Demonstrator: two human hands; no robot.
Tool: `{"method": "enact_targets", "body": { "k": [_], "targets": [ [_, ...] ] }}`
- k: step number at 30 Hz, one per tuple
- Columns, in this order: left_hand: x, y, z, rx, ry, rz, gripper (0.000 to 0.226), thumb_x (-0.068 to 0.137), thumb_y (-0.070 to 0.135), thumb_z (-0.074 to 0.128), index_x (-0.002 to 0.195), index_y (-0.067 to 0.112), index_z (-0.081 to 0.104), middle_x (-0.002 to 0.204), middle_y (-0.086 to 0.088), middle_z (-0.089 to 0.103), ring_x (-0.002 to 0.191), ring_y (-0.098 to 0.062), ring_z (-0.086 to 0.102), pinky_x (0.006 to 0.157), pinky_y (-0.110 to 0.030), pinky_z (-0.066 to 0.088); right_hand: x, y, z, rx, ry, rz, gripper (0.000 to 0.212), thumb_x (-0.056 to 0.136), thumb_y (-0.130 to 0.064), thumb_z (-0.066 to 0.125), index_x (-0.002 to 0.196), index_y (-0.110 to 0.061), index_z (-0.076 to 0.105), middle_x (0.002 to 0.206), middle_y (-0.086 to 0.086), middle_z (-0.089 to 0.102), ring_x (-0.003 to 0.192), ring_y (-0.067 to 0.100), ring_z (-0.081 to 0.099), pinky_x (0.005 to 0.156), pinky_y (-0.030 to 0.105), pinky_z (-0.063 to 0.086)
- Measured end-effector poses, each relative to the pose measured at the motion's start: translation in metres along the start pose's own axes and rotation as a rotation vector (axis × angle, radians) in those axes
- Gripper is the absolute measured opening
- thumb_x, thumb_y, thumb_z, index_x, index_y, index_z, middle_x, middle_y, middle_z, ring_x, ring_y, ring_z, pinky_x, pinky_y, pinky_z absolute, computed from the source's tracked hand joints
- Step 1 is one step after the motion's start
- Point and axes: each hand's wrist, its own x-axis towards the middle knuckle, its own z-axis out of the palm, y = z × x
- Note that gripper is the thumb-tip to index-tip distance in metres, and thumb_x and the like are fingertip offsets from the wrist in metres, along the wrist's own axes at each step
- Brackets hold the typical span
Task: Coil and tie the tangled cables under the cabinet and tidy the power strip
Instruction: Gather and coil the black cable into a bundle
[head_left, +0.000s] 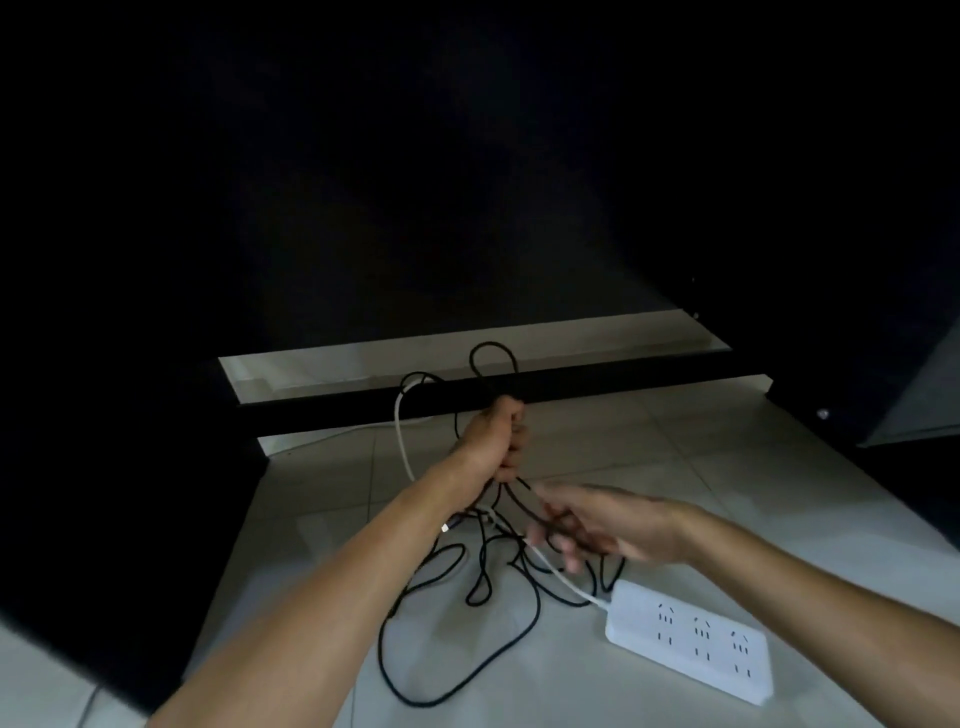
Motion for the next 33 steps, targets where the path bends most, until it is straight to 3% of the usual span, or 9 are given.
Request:
{"method": "enact_targets", "body": {
  "k": [4, 7, 14, 17, 20, 25, 28, 30, 33],
  "targets": [
    [0.004, -0.017, -0.018, 0.284, 0.051, -0.019, 0.032, 0.094, 0.046, 0.047, 0.112, 0.022, 0.057, 0.080, 0.006, 0.048, 0.065, -0.010, 0.045, 0.050, -0.022, 0.036, -0.008, -0.016, -0.039, -0.588, 0.282, 0.031, 0.029, 0.090, -0.046, 0.061, 0.098, -0.019, 0.068, 0.081, -0.006, 0.063, 0.081, 0.014, 0.059, 0.081, 0.035, 0.048],
    [0.003, -0.022, -0.011, 0.241, -0.081, 0.019, 0.019, 0.091, 0.042, 0.057, 0.094, 0.022, 0.056, 0.069, 0.007, 0.046, 0.053, -0.007, 0.037, 0.044, -0.020, 0.029, -0.014, -0.031, -0.060, -0.776, 0.491, 0.021, 0.013, 0.093, -0.035, 0.059, 0.080, -0.032, 0.060, 0.082, -0.011, 0.061, 0.080, 0.012, 0.057, 0.063, 0.028, 0.040],
    [0.000, -0.017, 0.000, 0.263, -0.171, 0.131, 0.033, 0.082, 0.050, 0.068, 0.088, 0.023, 0.051, 0.061, 0.011, 0.040, 0.052, -0.008, 0.036, 0.048, -0.021, 0.029, -0.018, -0.052, -0.078, -0.329, 0.947, -0.252, 0.015, 0.091, -0.025, 0.062, 0.081, -0.016, 0.055, 0.074, 0.001, 0.058, 0.068, 0.015, 0.053, 0.059, 0.029, 0.039],
    [-0.003, -0.015, -0.002, 0.312, -0.078, 0.241, 0.039, 0.079, 0.053, 0.071, 0.085, 0.022, 0.048, 0.070, 0.009, 0.047, 0.064, -0.009, 0.047, 0.061, -0.025, 0.037, -0.016, -0.073, -0.072, 0.047, 0.953, -0.354, 0.021, 0.088, -0.011, 0.063, 0.074, -0.024, 0.052, 0.071, 0.001, 0.056, 0.057, 0.012, 0.046, 0.048, 0.023, 0.034],
    [-0.008, -0.011, 0.002, 0.388, -0.038, 0.297, 0.040, 0.079, 0.052, 0.071, 0.098, 0.021, 0.052, 0.095, 0.010, 0.058, 0.088, -0.004, 0.055, 0.073, -0.022, 0.042, -0.019, -0.099, -0.066, 0.482, 0.738, -0.459, 0.030, 0.091, 0.003, 0.048, 0.077, -0.023, 0.051, 0.057, -0.003, 0.050, 0.043, 0.008, 0.030, 0.038, 0.017, 0.019],
    [-0.014, -0.003, 0.029, 0.349, -0.141, 0.355, 0.052, 0.078, 0.049, 0.074, 0.118, 0.024, 0.053, 0.110, 0.013, 0.063, 0.099, 0.005, 0.054, 0.075, -0.014, 0.039, -0.011, -0.106, -0.050, 0.386, 0.600, -0.515, 0.028, 0.087, 0.005, 0.049, 0.077, -0.020, 0.056, 0.056, -0.006, 0.047, 0.052, 0.011, 0.038, 0.048, 0.025, 0.026],
    [-0.011, -0.002, 0.042, 0.339, -0.184, 0.390, 0.050, 0.082, 0.044, 0.072, 0.119, 0.019, 0.049, 0.094, 0.008, 0.066, 0.086, -0.004, 0.055, 0.077, -0.024, 0.043, -0.004, -0.098, -0.049, 0.359, 0.651, -0.509, 0.024, 0.087, 0.002, 0.053, 0.080, -0.020, 0.061, 0.064, -0.005, 0.057, 0.062, 0.012, 0.050, 0.056, 0.025, 0.036],
    [-0.006, -0.006, 0.045, 0.337, -0.192, 0.395, 0.031, 0.089, 0.034, 0.066, 0.106, 0.015, 0.048, 0.078, 0.007, 0.070, 0.081, -0.007, 0.056, 0.083, -0.031, 0.042, -0.003, -0.095, -0.053, 0.258, 0.761, -0.479, 0.023, 0.090, -0.002, 0.056, 0.082, -0.022, 0.065, 0.071, -0.008, 0.064, 0.070, 0.011, 0.055, 0.063, 0.024, 0.040],
    [-0.001, -0.013, 0.043, 0.373, -0.185, 0.432, 0.009, 0.096, 0.023, 0.054, 0.100, 0.022, 0.046, 0.063, 0.010, 0.065, 0.074, -0.003, 0.057, 0.084, -0.028, 0.040, -0.001, -0.084, -0.060, 0.147, 0.871, -0.399, 0.019, 0.093, -0.007, 0.059, 0.091, -0.024, 0.068, 0.088, -0.002, 0.069, 0.084, 0.014, 0.062, 0.077, 0.027, 0.049]
  ]
}}
